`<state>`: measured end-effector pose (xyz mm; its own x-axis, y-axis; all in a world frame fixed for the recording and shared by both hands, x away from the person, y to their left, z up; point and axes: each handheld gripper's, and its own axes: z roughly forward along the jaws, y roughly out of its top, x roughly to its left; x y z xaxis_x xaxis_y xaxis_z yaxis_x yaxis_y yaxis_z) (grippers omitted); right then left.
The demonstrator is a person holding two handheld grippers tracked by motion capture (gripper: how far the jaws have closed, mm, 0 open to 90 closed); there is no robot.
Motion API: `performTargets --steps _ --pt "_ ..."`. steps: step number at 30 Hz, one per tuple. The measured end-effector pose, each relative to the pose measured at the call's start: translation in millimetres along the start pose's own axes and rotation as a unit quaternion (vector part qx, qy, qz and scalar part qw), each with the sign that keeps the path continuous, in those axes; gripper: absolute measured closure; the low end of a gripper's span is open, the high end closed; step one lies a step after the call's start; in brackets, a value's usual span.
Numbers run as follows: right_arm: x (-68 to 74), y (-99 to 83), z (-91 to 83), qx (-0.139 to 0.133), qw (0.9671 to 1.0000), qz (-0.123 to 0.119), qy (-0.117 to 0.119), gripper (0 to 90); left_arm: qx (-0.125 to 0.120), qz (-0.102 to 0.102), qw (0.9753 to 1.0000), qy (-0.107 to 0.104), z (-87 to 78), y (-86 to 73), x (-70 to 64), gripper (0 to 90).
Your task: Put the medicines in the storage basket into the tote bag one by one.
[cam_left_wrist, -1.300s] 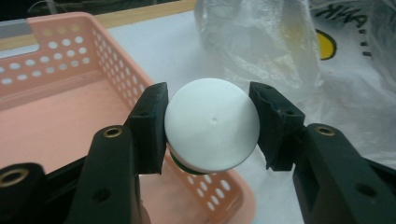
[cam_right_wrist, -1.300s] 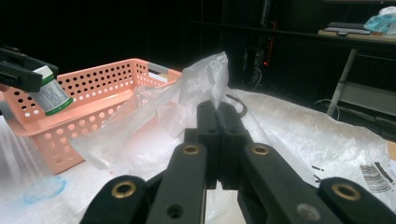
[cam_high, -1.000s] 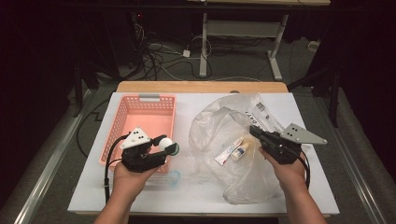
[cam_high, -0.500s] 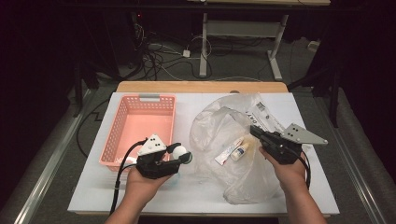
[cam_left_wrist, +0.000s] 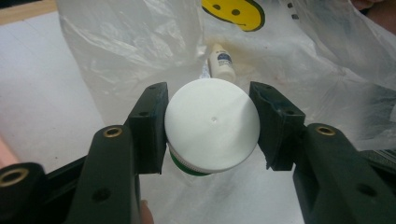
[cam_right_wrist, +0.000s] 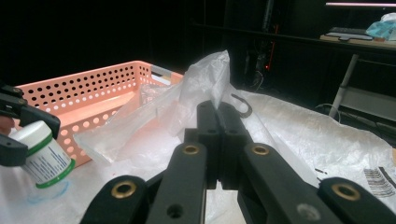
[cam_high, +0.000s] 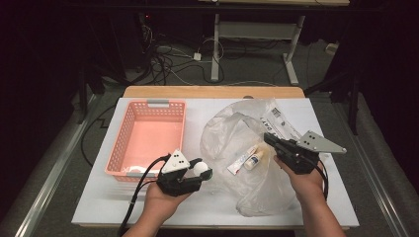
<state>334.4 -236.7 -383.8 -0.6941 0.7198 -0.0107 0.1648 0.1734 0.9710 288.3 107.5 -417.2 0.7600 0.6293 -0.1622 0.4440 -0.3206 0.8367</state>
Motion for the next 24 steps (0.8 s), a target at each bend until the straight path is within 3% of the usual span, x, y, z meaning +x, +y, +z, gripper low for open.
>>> performTargets --steps 10,17,24 --pt "1.7 -0.9 1.8 0.006 1.0000 -0.002 0.001 90.0 0.010 0.009 0.9998 -0.017 14.9 -0.8 -8.4 48.4" --pt "2.5 -2.6 5.0 0.010 0.9999 -0.002 0.002 90.0 -0.001 0.021 0.9994 -0.029 24.7 14.8 -16.6 48.4" --pt "4.0 -4.5 7.7 0.014 0.9999 -0.004 0.005 90.0 -0.012 0.024 0.9989 -0.039 49.8 37.0 -24.7 48.4"
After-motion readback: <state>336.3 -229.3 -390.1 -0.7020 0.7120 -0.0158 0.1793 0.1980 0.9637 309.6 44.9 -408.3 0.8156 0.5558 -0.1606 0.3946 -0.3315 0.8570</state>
